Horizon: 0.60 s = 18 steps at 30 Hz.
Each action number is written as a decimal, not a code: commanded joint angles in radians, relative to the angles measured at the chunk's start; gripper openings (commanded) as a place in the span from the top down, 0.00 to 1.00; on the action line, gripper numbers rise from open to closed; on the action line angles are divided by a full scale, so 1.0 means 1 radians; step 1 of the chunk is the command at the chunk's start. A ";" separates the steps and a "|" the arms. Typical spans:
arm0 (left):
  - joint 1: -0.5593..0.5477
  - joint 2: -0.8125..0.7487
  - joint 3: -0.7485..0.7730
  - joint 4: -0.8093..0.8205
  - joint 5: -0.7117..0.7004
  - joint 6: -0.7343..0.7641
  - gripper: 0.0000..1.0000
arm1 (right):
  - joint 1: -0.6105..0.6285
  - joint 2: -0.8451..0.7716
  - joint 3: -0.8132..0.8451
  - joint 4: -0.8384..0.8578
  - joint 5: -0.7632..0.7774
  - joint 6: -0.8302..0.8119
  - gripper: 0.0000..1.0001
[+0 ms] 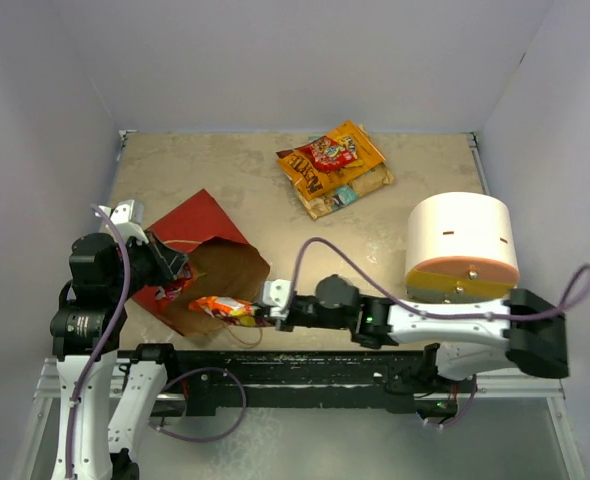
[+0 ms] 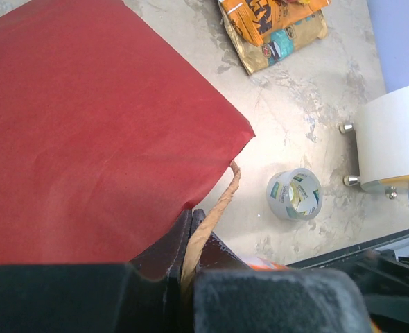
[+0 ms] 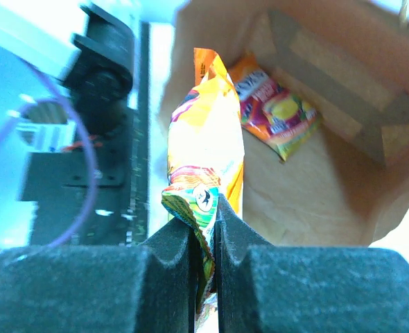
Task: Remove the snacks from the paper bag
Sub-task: Take out the snack from the paper bag, then place the snack at the center of the board.
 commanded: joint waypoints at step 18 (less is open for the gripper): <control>0.002 -0.019 0.002 0.034 0.001 0.009 1.00 | -0.084 -0.429 0.425 -1.115 0.973 0.371 1.00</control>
